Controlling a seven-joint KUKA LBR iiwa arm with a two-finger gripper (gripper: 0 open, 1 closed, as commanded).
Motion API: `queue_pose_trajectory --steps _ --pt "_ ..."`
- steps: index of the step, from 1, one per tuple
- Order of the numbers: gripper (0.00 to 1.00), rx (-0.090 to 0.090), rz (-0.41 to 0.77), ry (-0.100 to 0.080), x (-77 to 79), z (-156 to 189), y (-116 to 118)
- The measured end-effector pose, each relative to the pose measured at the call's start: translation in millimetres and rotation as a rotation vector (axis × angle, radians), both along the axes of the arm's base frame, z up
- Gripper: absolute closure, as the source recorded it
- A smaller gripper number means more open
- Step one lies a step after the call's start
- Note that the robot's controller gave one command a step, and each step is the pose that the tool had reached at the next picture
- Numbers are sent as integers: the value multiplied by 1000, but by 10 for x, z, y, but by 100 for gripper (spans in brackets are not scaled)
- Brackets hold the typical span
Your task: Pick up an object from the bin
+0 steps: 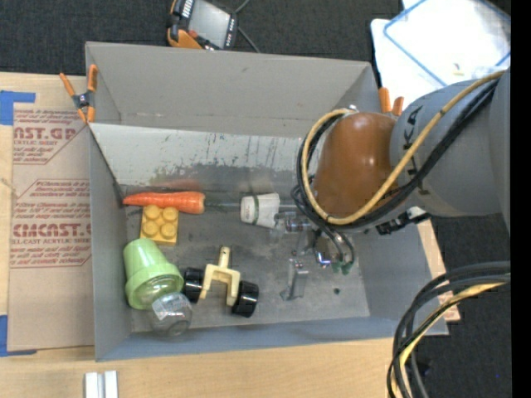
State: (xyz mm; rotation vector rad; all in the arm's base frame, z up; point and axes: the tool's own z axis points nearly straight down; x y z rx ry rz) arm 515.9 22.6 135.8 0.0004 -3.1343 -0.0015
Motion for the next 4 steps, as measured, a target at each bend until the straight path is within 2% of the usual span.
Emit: queue_pose_trajectory --steps 1,2,3,4 --pt "0 0 -1 -8 20 42 0" --pt "0 1 192 -2 -98 -679 943" --pt "0 -1 -12 -14 -43 -254 700" --pt "0 1 257 -6 -100 -347 1778"
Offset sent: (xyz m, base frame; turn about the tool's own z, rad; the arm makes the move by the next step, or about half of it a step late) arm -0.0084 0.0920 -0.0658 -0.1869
